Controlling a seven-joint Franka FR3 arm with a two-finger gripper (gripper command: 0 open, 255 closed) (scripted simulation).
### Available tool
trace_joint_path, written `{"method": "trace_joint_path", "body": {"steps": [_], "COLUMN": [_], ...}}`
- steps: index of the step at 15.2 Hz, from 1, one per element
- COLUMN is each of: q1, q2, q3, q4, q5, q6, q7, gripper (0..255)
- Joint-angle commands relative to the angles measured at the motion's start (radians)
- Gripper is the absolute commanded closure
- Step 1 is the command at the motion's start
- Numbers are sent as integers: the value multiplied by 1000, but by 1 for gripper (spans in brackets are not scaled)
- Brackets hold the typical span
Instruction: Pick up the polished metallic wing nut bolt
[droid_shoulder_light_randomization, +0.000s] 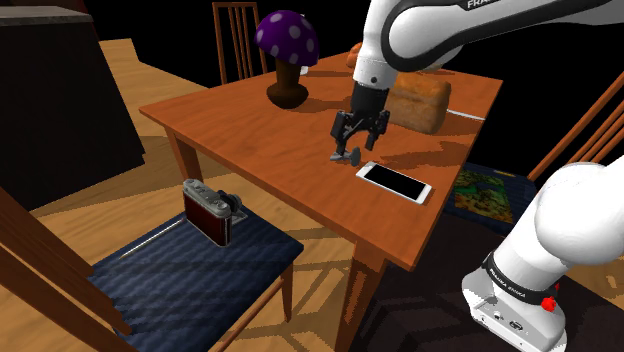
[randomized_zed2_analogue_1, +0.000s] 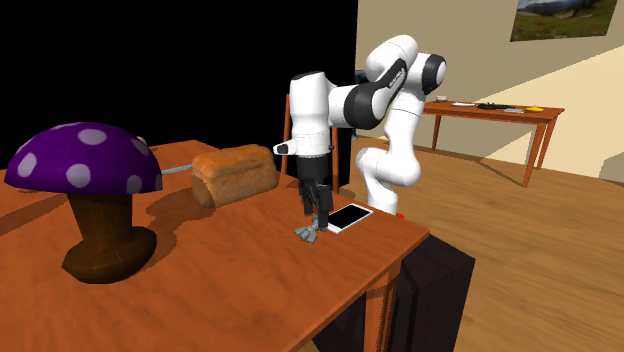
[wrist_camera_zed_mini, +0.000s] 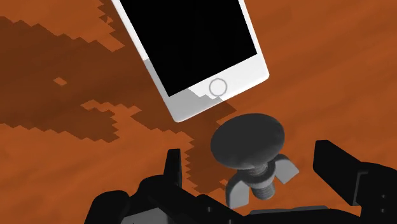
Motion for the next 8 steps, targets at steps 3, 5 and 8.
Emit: {"method": "trace_joint_path", "body": {"steps": [3, 5, 8], "q1": [0, 0, 0], "q2": [3, 3, 3], "q3": [0, 1, 1], "q4": [-10, -10, -9], "q5": [1, 1, 1], "q6": [13, 13, 12], "q7": [-2, -2, -2], "gripper": [255, 255, 255]}}
